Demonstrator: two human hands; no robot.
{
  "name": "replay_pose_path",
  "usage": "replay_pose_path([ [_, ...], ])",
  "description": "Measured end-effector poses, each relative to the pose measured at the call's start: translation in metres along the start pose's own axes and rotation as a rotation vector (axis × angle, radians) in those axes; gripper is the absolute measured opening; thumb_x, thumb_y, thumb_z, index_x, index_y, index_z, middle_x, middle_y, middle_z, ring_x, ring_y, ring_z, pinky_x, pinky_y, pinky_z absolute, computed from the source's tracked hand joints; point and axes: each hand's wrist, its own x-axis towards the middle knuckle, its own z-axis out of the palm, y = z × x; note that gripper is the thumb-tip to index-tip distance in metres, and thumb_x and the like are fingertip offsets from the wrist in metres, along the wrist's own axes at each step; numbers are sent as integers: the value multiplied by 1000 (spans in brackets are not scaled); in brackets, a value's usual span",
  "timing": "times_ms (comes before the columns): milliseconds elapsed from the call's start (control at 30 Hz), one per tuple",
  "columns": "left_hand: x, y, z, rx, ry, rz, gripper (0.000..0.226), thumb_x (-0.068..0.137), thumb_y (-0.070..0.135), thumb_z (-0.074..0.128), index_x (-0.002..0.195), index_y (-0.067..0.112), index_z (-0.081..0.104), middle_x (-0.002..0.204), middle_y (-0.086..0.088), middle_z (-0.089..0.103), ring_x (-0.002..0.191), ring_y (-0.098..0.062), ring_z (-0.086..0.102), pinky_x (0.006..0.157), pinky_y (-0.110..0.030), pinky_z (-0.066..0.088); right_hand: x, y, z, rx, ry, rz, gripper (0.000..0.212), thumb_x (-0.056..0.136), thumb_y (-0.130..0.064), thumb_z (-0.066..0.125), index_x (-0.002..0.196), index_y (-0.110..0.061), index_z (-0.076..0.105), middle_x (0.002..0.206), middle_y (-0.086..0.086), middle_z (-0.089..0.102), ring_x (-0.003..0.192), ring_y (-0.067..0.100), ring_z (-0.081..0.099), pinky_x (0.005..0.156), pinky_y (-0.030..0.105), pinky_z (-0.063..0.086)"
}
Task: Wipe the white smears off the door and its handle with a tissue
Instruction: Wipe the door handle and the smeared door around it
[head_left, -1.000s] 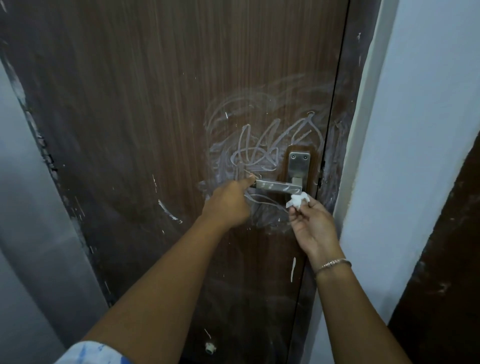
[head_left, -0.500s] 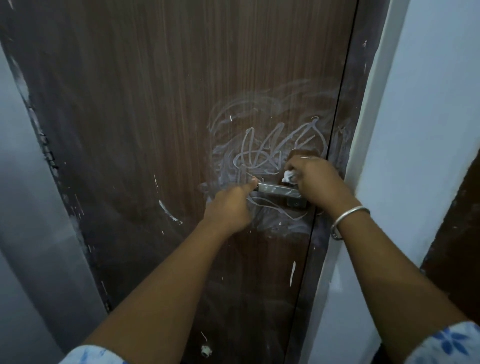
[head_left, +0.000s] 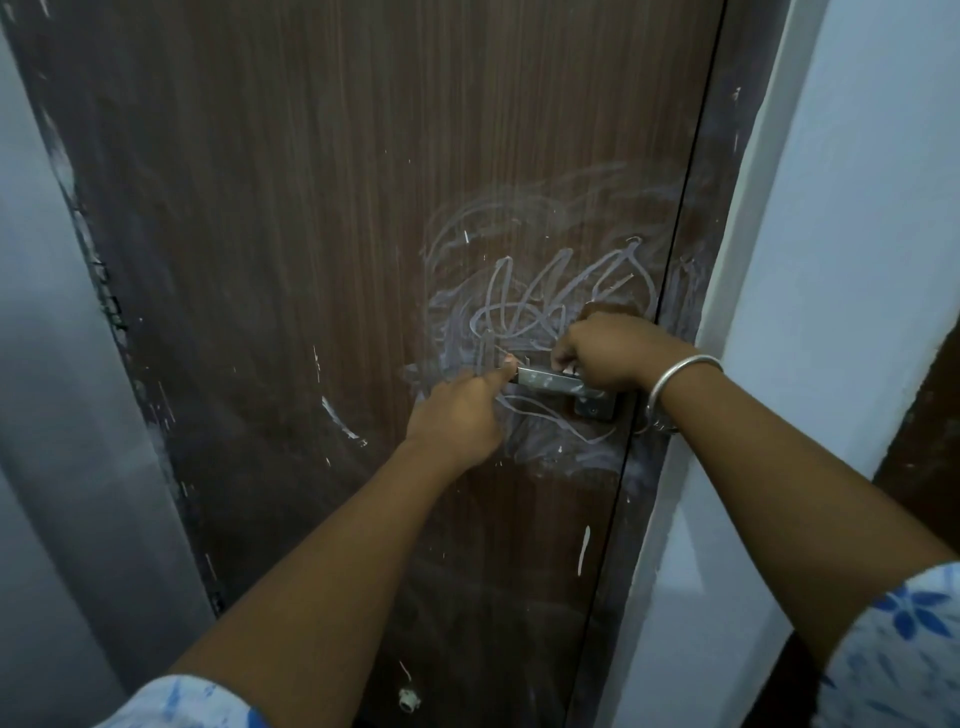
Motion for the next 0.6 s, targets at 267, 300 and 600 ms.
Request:
replay_pose_path([
  [267,1,0,0,-15,-4,-2,73,85,11,48,144,41,18,130,-15,44,113,-36,49,92,-53,44,-4,0,-1,28,-30,-4,43,85,-2,50,107,-35,68,114,1,64,96,23,59,80,38,52],
  [300,0,0,0,-14,-4,-2,73,85,11,48,144,41,18,129,-15,44,112,-36,49,91,-52,45,-4,0,-2,28,-42,-1,42,86,-2,49,106,-34,67,113,1,64,96,23,58,80,38,51],
  [600,0,-2,0,-28,-7,3,73,85,9,48,144,42,19,128,-14,45,107,-34,52,86,-50,48,-6,-10,-1,-61,71,43,40,85,-5,50,106,-35,67,109,2,66,93,24,61,73,34,50],
])
